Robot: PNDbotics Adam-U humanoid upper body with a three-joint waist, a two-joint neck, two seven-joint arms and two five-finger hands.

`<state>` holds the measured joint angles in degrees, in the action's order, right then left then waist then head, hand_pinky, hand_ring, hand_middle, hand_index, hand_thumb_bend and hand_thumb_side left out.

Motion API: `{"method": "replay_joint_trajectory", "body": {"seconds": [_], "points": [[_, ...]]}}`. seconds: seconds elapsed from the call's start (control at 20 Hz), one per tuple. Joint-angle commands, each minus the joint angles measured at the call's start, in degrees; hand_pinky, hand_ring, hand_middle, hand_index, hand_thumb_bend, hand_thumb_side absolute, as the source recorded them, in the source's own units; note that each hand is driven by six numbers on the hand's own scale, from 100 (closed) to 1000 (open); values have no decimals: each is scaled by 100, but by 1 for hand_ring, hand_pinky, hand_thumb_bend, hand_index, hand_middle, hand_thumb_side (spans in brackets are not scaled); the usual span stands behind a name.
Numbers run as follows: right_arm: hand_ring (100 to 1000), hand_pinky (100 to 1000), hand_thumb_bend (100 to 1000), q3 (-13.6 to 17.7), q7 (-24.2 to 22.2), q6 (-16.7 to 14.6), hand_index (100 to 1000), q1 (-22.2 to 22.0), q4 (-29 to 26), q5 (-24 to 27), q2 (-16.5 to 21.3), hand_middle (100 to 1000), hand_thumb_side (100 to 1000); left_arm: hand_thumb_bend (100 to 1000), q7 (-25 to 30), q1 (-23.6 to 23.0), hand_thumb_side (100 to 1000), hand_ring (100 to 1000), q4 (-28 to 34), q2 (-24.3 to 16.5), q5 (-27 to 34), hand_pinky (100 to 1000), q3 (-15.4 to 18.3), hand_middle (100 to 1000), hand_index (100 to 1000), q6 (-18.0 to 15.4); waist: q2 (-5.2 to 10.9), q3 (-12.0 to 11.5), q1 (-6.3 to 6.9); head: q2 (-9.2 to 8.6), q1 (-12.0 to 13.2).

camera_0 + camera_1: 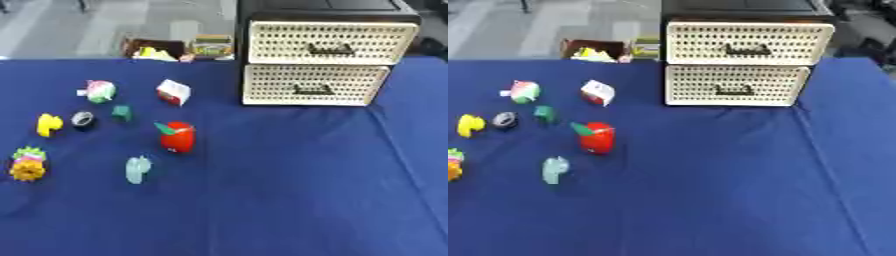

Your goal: Pick up objects from table and place into drawer.

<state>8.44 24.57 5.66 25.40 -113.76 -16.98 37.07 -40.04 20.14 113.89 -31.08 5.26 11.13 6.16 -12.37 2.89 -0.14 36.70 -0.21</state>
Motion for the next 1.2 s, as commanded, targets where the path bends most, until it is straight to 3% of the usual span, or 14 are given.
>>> {"method": "replay_joint_trajectory", "body": {"seconds": [0.05,0.25,0.4,0.55,0.75,1.0,1.2], "points": [[786,715,100,51,-36,22,847,64,-83,-67,258,792,1000,100,-12,53,740,492,71,-102,-22,436,46,508,728,1,83,15,1,-1,-8],[770,702,100,26,-230,236,844,54,-83,-283,537,779,1000,100,-15,36,740,492,71,-126,-30,436,47,508,728,7,91,33,-19,-14,7],[752,685,100,-55,-665,539,845,82,-83,-584,1055,759,1000,100,-19,18,739,491,71,-159,-41,436,48,508,728,13,103,56,-48,-36,32],[703,641,100,-71,-1810,817,841,214,-83,-965,1660,702,1000,100,-19,7,739,491,71,-183,-47,436,45,508,728,16,113,86,-74,-77,32],[608,558,100,-88,-3481,846,836,537,-83,-1087,2212,607,1000,100,-14,-1,739,492,71,-210,-53,436,38,508,728,22,132,119,-103,-152,16],[457,412,100,-203,-5343,791,831,982,-83,-575,2655,462,1000,100,-5,-16,739,492,71,-231,-56,436,28,508,728,29,157,125,-135,-191,-19],[309,267,100,-330,-6196,1018,853,1251,-83,-111,2810,324,1000,100,1,-21,739,492,71,-245,-57,436,22,508,728,33,164,117,-151,-205,-26]]}}
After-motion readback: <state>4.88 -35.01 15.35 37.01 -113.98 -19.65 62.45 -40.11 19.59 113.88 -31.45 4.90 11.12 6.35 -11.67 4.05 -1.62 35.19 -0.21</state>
